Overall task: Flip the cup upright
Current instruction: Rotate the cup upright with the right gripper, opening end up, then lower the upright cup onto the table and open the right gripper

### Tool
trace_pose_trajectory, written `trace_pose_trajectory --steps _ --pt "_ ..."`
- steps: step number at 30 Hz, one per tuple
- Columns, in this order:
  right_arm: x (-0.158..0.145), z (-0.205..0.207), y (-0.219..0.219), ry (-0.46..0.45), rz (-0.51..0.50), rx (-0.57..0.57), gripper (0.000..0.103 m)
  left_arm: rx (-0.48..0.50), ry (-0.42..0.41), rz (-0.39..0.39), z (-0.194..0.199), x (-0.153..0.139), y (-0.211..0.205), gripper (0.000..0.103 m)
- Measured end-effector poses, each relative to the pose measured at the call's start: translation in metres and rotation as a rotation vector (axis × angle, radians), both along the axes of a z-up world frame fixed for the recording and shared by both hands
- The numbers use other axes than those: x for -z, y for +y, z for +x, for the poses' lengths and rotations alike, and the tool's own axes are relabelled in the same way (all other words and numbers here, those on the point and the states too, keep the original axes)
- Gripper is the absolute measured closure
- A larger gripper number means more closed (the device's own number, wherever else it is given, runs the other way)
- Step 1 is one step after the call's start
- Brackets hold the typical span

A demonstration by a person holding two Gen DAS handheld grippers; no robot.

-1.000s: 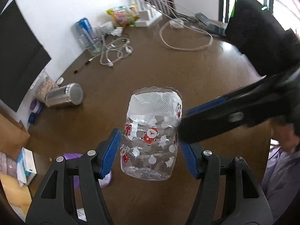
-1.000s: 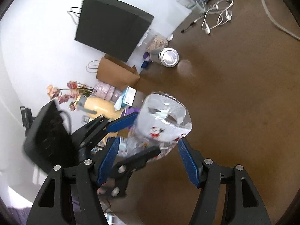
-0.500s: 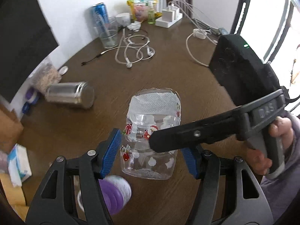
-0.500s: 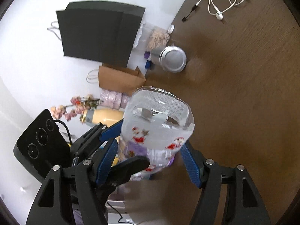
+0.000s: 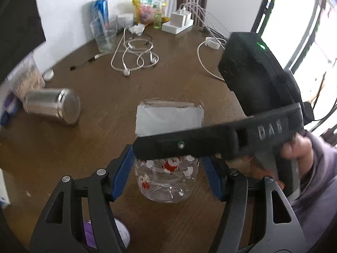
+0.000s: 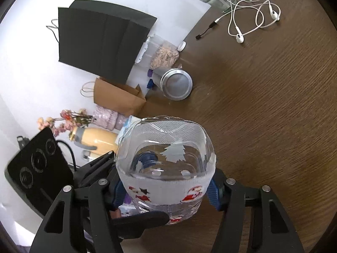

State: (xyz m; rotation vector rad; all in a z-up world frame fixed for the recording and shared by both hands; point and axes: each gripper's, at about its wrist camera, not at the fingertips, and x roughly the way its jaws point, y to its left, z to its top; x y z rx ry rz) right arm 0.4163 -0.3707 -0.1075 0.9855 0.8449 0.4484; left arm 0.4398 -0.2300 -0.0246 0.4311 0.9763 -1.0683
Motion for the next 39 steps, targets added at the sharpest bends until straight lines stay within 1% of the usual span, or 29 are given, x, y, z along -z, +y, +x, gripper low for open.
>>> trace_pose_trajectory --steps 2,3,4,6,7,8,12,16,18,19,20,22,23,24,26,27,28,30,31,32,33,34,35,36,37,38,39 --pt "-0.006 0.000 0.003 -0.016 -0.007 -0.024 0.038 -0.028 0.035 0.027 0.002 -0.001 -0.004 0.041" --pt "-0.011 0.000 0.002 -0.032 -0.013 -0.028 0.038 -0.042 0.034 0.051 0.002 -0.006 -0.007 0.041" --pt "-0.016 0.000 0.000 -0.051 -0.013 -0.027 0.038 -0.035 0.010 0.059 0.000 -0.013 -0.010 0.040" --pt "-0.027 0.006 -0.008 -0.081 -0.039 -0.012 0.038 0.024 -0.051 0.061 -0.001 -0.024 -0.016 0.039" --pt "-0.030 0.009 -0.010 -0.085 -0.054 -0.008 0.038 0.054 -0.102 0.056 0.000 -0.029 -0.022 0.038" --pt "-0.033 0.013 -0.013 -0.087 -0.070 -0.005 0.038 0.075 -0.112 0.051 0.002 -0.030 -0.025 0.034" --pt "-0.042 0.026 -0.027 -0.097 -0.136 0.004 0.038 0.111 -0.105 0.039 0.017 -0.026 -0.051 0.025" --pt "-0.039 0.030 -0.031 -0.111 -0.178 -0.007 0.038 0.100 -0.083 -0.027 0.030 -0.012 -0.065 0.023" --pt "-0.034 0.032 -0.028 -0.120 -0.162 -0.022 0.038 0.101 -0.064 0.013 0.033 -0.004 -0.067 0.022" --pt "-0.033 0.033 -0.028 -0.129 -0.161 -0.024 0.038 0.106 -0.068 0.025 0.032 -0.004 -0.066 0.022" --pt "-0.033 0.033 -0.026 -0.137 -0.160 -0.022 0.038 0.086 -0.082 0.022 0.031 -0.004 -0.065 0.022" --pt "-0.037 0.031 -0.021 -0.148 -0.186 -0.034 0.038 0.068 -0.142 0.013 0.025 -0.007 -0.061 0.022" --pt "-0.040 0.029 -0.017 -0.155 -0.212 -0.043 0.038 0.058 -0.197 0.008 0.018 -0.009 -0.058 0.021" --pt "-0.042 0.028 -0.014 -0.159 -0.237 -0.044 0.039 0.041 -0.234 0.007 0.013 -0.009 -0.057 0.020" --pt "-0.045 0.023 -0.008 -0.168 -0.280 -0.055 0.039 -0.008 -0.306 0.040 -0.001 -0.008 -0.056 0.020" --pt "-0.046 0.021 -0.006 -0.173 -0.290 -0.061 0.039 -0.036 -0.323 0.060 -0.005 -0.007 -0.057 0.020" --pt "-0.048 0.018 -0.005 -0.178 -0.312 -0.063 0.039 -0.103 -0.339 0.082 -0.012 -0.007 -0.055 0.020" --pt "-0.052 0.011 0.001 -0.198 -0.348 -0.088 0.039 -0.176 -0.311 0.077 -0.017 -0.005 -0.049 0.021" --pt "-0.052 0.009 0.005 -0.202 -0.376 -0.107 0.039 -0.206 -0.271 0.007 -0.018 -0.001 -0.040 0.016" --pt "-0.053 0.007 0.011 -0.207 -0.418 -0.128 0.039 -0.275 -0.194 -0.064 -0.014 0.010 -0.026 0.011" --pt "-0.052 0.006 0.018 -0.213 -0.454 -0.156 0.039 -0.338 -0.120 -0.060 -0.010 0.021 -0.018 0.012" --pt "-0.051 0.006 0.023 -0.217 -0.479 -0.177 0.039 -0.359 -0.036 -0.021 -0.007 0.034 -0.013 0.012" --pt "-0.049 0.007 0.033 -0.228 -0.535 -0.203 0.039 -0.356 -0.023 0.003 -0.007 0.039 -0.012 0.014" --pt "-0.048 0.008 0.041 -0.238 -0.592 -0.222 0.039 -0.361 -0.045 0.011 -0.010 0.040 -0.010 0.014" --pt "-0.047 0.009 0.049 -0.247 -0.636 -0.236 0.039 -0.376 -0.134 -0.005 -0.017 0.037 -0.004 0.014" --pt "-0.046 0.010 0.057 -0.257 -0.683 -0.256 0.039 -0.377 -0.196 -0.022 -0.022 0.034 -0.002 0.014" --pt "-0.045 0.011 0.064 -0.269 -0.705 -0.271 0.039 -0.388 -0.255 -0.023 -0.026 0.033 0.000 0.014"
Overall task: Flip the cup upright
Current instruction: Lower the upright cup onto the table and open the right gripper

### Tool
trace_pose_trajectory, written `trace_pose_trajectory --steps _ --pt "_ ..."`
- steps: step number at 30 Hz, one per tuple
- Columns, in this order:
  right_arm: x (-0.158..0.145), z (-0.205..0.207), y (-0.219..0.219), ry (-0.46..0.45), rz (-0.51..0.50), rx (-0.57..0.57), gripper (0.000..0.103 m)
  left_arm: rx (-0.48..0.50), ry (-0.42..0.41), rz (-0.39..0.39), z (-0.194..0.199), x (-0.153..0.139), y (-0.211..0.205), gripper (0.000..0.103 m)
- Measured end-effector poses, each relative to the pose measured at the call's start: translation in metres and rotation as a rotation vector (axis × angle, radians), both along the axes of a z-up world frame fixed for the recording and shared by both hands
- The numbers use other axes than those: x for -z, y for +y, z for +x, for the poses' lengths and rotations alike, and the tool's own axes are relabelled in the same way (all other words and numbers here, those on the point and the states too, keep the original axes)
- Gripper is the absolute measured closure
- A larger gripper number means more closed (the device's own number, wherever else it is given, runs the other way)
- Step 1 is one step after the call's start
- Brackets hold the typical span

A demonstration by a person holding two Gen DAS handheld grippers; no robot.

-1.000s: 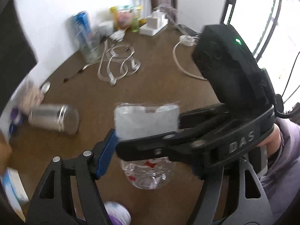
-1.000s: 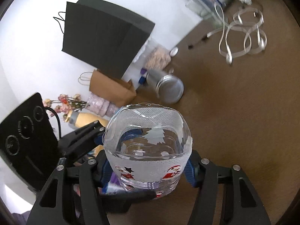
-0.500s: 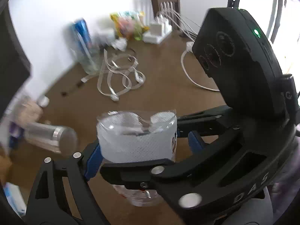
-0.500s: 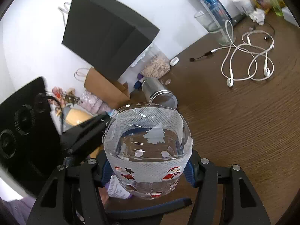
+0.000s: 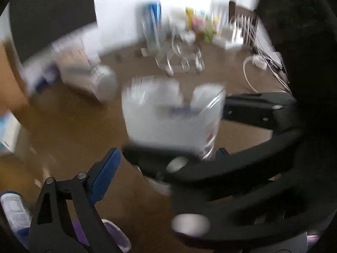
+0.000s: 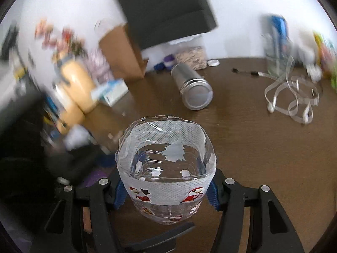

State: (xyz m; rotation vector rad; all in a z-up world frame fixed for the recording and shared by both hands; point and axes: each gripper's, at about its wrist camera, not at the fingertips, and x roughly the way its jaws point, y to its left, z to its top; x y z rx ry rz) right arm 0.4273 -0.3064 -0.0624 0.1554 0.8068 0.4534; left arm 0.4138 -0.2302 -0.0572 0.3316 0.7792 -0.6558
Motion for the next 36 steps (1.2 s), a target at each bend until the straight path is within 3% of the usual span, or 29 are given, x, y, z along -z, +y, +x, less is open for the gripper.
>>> trace_pose_trajectory --steps 1,4,10,13,21,23,28,36 --pt "0.001 0.001 0.006 -0.001 -0.017 -0.022 0.039 -0.040 -0.052 0.029 -0.004 0.001 0.002 0.016" --pt "0.003 -0.005 0.027 -0.025 -0.065 -0.091 0.039 -0.095 -0.059 -0.024 -0.013 0.005 0.016 0.030" --pt "0.006 -0.020 0.046 -0.025 -0.120 -0.144 0.036 -0.161 -0.067 -0.092 -0.028 0.015 0.042 0.032" --pt "0.003 -0.028 0.042 -0.020 -0.071 -0.142 0.036 -0.179 -0.098 -0.066 -0.035 0.020 0.041 0.038" --pt "-0.003 -0.048 0.044 -0.010 -0.015 -0.157 0.035 -0.184 -0.090 -0.076 -0.060 0.016 0.054 0.038" --pt "-0.005 -0.053 0.046 -0.002 -0.013 -0.162 0.035 -0.194 -0.074 -0.066 -0.064 0.015 0.057 0.033" --pt "-0.013 -0.065 0.036 0.008 0.042 -0.143 0.026 -0.226 -0.060 -0.041 -0.072 0.012 0.069 0.031" --pt "-0.053 -0.110 0.007 -0.042 0.121 -0.086 0.021 -0.187 -0.120 -0.070 -0.116 -0.024 0.086 0.017"
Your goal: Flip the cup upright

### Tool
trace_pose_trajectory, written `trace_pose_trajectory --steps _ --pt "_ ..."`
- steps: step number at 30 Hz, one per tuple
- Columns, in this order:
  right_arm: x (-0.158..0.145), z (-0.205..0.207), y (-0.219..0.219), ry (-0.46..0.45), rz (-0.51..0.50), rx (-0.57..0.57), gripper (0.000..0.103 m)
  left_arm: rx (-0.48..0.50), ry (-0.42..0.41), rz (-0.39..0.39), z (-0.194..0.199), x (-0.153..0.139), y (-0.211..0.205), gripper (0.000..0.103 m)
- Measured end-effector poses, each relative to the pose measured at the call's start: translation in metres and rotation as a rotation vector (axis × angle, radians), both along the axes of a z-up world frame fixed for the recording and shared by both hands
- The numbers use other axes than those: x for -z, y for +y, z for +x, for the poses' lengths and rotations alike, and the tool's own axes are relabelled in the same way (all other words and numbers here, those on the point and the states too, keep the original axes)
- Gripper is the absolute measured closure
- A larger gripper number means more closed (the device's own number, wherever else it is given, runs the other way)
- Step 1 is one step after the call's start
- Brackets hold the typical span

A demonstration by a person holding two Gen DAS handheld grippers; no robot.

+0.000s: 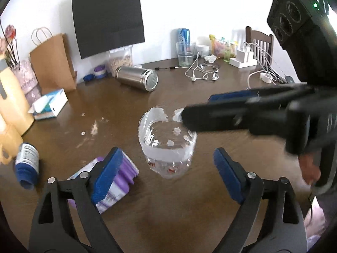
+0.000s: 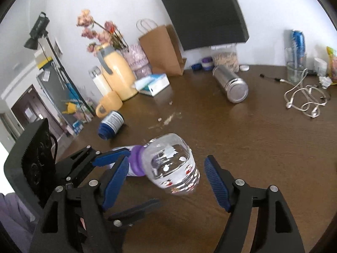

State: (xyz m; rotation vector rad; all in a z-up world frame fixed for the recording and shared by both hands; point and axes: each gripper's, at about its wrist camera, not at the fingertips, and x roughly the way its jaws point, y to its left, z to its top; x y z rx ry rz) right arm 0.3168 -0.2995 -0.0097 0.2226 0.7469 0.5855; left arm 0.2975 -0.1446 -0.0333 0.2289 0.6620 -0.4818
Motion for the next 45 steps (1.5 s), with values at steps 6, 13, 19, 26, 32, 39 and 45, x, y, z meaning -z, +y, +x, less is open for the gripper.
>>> trace_pose_trajectory --steps 6,13,19,26,32,39,45 --pt "-0.013 -0.041 -0.009 0.003 -0.062 0.059 0.021 -0.045 0.039 0.036 -0.041 -0.021 0.012 0.013" --pt "-0.016 -0.104 -0.002 0.013 -0.120 0.099 0.020 -0.197 0.084 0.006 -0.098 -0.032 0.049 0.007" --pt "-0.013 -0.162 0.023 -0.006 -0.152 0.109 0.020 -0.278 0.025 -0.027 -0.151 -0.042 0.070 0.005" --pt "-0.007 -0.230 0.043 -0.052 -0.132 0.111 0.020 -0.316 -0.023 -0.008 -0.206 -0.035 0.083 0.003" --pt "0.003 -0.287 0.055 -0.072 -0.147 0.144 0.020 -0.371 -0.070 -0.024 -0.260 -0.031 0.099 0.002" --pt "0.006 -0.302 0.073 -0.080 -0.185 0.120 0.020 -0.397 -0.150 -0.031 -0.296 -0.034 0.111 0.000" --pt "0.007 -0.304 0.080 -0.083 -0.190 0.106 0.020 -0.412 -0.111 -0.066 -0.294 -0.032 0.118 0.000"
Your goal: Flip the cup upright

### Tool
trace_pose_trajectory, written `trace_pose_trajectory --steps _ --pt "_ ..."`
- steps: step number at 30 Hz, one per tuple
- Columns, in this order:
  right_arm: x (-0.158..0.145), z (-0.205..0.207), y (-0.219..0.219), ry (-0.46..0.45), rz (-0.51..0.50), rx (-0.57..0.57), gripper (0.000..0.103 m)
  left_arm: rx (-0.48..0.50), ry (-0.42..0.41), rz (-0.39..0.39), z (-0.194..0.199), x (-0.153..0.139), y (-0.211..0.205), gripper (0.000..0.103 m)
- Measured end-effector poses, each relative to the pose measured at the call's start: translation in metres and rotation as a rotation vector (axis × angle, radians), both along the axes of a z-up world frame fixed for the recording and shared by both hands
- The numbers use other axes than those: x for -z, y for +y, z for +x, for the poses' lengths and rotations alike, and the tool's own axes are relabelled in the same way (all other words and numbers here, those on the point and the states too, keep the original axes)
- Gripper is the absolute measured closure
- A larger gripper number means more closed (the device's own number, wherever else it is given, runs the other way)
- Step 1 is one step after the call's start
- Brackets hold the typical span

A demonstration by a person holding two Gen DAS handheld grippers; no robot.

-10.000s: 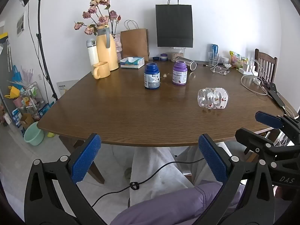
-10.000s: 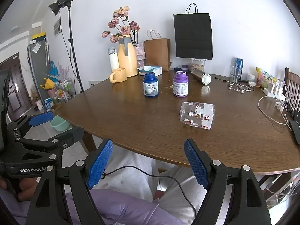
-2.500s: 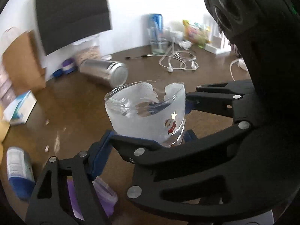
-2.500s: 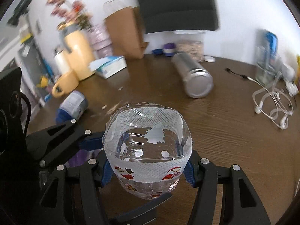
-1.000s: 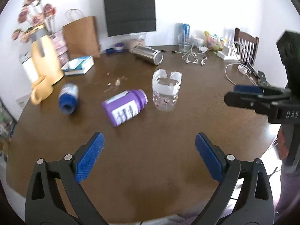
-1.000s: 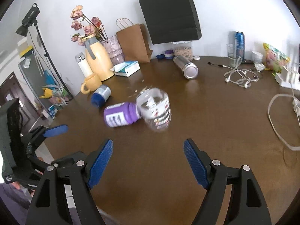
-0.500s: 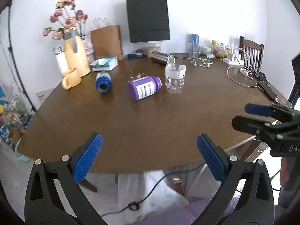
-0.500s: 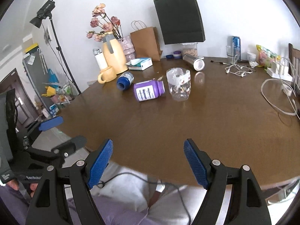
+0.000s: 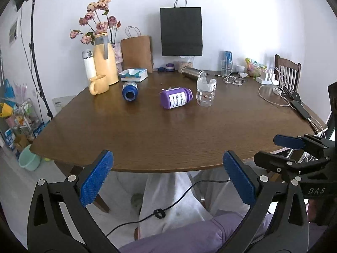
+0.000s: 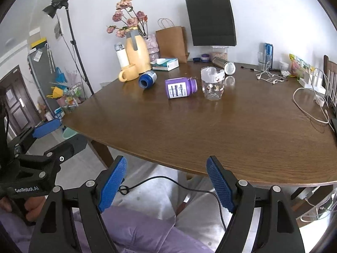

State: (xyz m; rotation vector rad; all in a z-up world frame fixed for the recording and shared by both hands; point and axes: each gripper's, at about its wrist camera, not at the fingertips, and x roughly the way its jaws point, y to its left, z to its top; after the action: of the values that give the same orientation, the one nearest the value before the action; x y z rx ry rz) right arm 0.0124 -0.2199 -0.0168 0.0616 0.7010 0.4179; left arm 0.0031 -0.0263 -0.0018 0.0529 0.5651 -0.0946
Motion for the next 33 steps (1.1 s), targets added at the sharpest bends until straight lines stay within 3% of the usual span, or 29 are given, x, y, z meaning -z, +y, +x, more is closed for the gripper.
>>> trace_pose_trajectory --steps 33 --pt "-0.0006 0.0003 -0.0063 0.008 0.016 0.034 0.020 -0.018 0.015 0.002 0.0007 0.0021 0.0065 0.000"
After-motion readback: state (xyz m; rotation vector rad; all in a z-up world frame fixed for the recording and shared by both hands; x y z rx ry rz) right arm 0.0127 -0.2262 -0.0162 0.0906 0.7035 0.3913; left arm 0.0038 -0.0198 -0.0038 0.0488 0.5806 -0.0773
